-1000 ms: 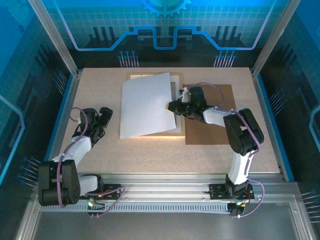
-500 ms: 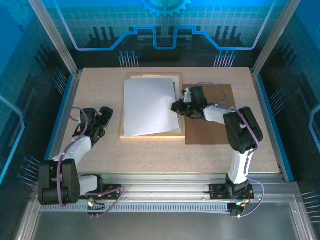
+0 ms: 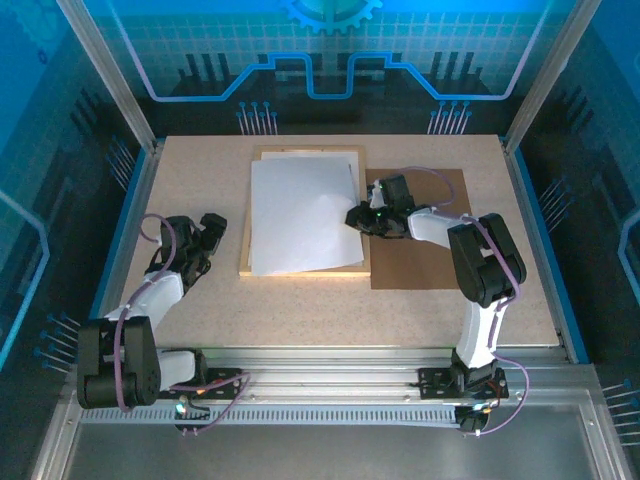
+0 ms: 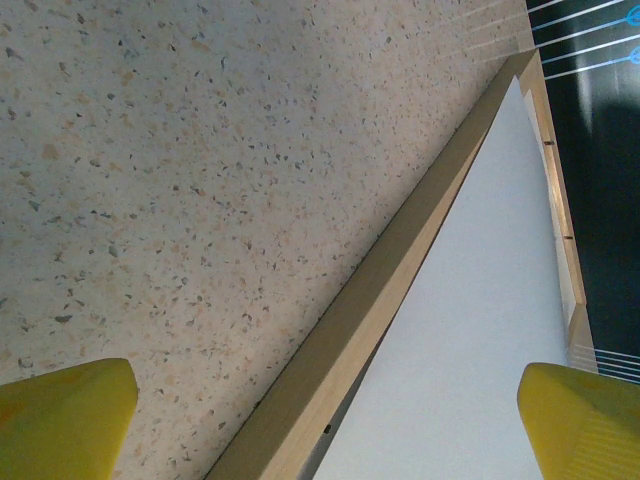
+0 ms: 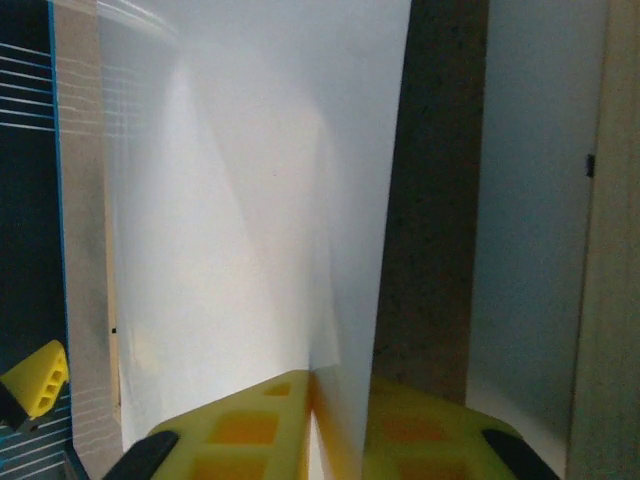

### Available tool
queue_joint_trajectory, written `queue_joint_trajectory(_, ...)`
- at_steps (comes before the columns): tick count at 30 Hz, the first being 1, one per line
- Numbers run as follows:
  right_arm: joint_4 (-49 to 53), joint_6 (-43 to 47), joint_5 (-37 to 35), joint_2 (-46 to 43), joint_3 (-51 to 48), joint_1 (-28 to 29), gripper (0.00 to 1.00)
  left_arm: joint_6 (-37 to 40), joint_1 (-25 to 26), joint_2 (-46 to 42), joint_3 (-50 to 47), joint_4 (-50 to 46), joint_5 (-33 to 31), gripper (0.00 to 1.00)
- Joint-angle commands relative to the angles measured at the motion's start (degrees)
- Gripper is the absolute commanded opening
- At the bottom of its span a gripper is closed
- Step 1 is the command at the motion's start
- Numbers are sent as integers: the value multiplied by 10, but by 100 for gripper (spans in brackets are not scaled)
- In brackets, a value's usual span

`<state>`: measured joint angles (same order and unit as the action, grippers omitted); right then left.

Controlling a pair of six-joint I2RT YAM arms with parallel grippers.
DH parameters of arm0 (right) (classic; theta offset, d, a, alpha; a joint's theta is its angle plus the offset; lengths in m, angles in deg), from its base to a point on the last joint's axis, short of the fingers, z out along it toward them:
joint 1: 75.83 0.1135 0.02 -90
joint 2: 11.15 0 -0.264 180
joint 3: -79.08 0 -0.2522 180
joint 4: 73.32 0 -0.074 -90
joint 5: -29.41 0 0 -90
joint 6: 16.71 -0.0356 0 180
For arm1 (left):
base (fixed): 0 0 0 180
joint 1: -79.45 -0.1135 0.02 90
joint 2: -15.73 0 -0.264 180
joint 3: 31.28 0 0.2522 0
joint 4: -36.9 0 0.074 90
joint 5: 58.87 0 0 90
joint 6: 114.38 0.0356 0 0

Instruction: Put the photo into the frame

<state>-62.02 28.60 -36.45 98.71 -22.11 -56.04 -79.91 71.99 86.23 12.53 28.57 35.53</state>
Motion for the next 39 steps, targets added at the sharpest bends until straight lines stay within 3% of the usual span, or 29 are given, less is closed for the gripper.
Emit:
queue_joint_trajectory(1,28,-7,28,-23,15,0,21,-6,-6,4,-6,4,12,99)
queue_joint_trajectory(7,45,-28,46,-21,1,1,24,-8,-6,5,-5,7,15,99)
queue_joint_trajectory(14,105,-6,-16,-29,11,11,18,-9,-6,9,1,9,19,99)
queue_joint_trajectory(17,24,-34,47,-37,-14,10,24,-9,-6,9,2,7,19,99)
queue_joint_trajectory(21,-40,-54,54,-37,-33,-1,41,-9,-6,12,3,10,18,99)
queue_joint_trajectory(30,-186,-110,70,20,-13,-19,51,-8,-6,40,5,26,48,99)
queue_joint_trajectory(33,-207,-122,67,39,-7,-21,41,-5,-5,51,8,30,59,99)
queue_joint_trajectory(37,-214,-118,44,37,-12,-23,19,-2,-5,60,11,31,67,99)
queue_joint_trajectory(39,-198,-106,29,25,-15,-25,13,-1,-6,63,12,31,68,99)
